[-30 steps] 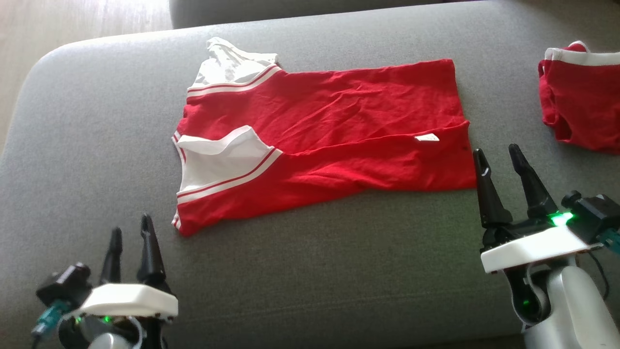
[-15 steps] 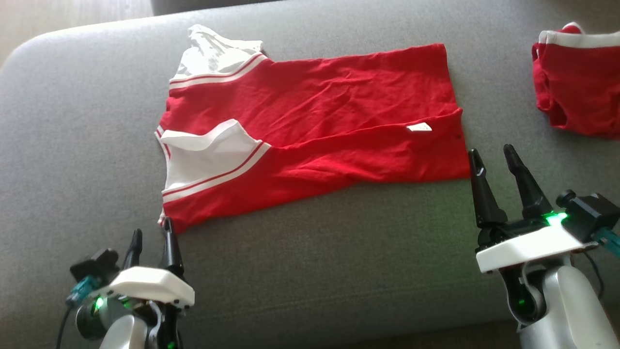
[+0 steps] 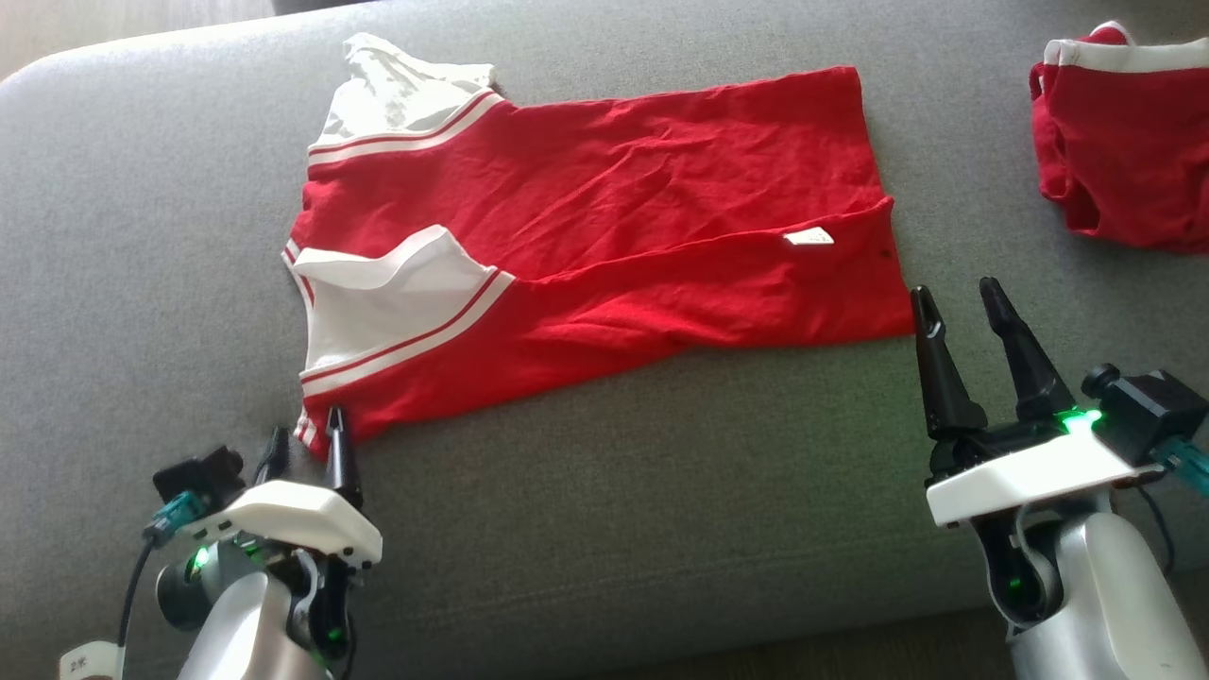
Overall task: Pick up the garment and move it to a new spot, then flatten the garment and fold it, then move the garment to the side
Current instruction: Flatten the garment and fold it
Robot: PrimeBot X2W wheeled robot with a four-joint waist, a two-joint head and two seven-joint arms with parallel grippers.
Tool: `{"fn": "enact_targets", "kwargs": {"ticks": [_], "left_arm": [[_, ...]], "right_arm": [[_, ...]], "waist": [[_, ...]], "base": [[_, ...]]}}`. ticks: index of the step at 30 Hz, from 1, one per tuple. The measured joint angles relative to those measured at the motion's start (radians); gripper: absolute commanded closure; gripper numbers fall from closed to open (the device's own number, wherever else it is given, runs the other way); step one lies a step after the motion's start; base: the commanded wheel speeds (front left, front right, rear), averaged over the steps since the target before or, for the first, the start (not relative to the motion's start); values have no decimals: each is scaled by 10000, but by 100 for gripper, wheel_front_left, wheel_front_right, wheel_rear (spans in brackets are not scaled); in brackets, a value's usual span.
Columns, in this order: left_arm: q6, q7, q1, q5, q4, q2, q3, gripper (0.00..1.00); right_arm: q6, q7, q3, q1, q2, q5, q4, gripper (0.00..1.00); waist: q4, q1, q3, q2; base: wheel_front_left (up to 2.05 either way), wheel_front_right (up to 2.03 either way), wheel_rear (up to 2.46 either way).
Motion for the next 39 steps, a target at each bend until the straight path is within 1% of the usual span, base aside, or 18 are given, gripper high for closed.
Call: {"fn": "enact_targets", "kwargs": {"ticks": [1, 2, 3, 6, 9, 16, 17, 19, 20, 23, 26, 32, 39], "left_arm": [[-81, -8, -39, 12, 100, 2, -19, 2], [-111, -40, -62, 40, 178, 12, -23, 54], [-192, -42, -88, 69, 263, 23, -33, 100], [-337, -38, -235, 73, 451, 17, -44, 100], [-357, -23, -232, 105, 360, 15, -17, 100], [-445, 13, -148, 533, -895, 15, 42, 100], [-445, 13, -148, 533, -895, 15, 42, 100], [-460, 13, -87, 686, -1229, 13, 38, 100], [-518, 13, 63, 769, -1434, 13, 12, 100], [-537, 13, 291, 890, -1570, 4, -58, 100], [-606, 13, 360, 890, -1745, 0, -107, 100], [-606, 13, 365, 965, -1933, -8, -320, 100], [-608, 13, 364, 965, -2117, -13, -397, 100]], "right_arm": [[0, 0, 0, 0, 6, 0, 4, 0], [0, 0, -2, 0, 6, 0, 4, 0], [0, 0, -10, 0, 6, 0, 10, 0], [0, 0, -19, -4, 12, 2, 59, 0], [0, 113, -38, -21, 13, 35, 230, 0], [0, 502, -35, -350, 27, 784, 932, 0], [0, 502, -35, -350, 27, 784, 932, 0], [0, 537, -77, -466, 31, 1062, 1235, 0], [0, 637, -267, -583, 48, 1147, 1687, 0], [0, 725, -593, -791, 50, 1461, 2282, 0], [0, 828, -681, -1125, 50, 1743, 2811, 0], [0, 930, -922, -1632, 54, 1839, 3977, 0], [0, 771, -1156, -2072, 54, 1666, 4941, 0]], "waist": [[-1, 0, 1, 0], [1, 0, 5, 0], [11, 0, 7, 0], [59, 0, 0, 0], [137, 0, -3, 0], [449, 0, -6, 0], [449, 0, -6, 0], [558, 0, 6, 0], [666, 0, 28, 0], [815, 0, 69, 0], [926, 0, 122, 0], [1073, 0, 333, 0], [1193, 0, 538, 0]], "base": [[0, 0, 0], [0, 0, 0], [0, 0, 0], [0, 0, 0], [0, 0, 0], [0, 0, 0], [0, 0, 0], [0, 0, 0], [0, 0, 0], [0, 0, 0], [0, 0, 0], [0, 0, 0], [0, 0, 0]]}}
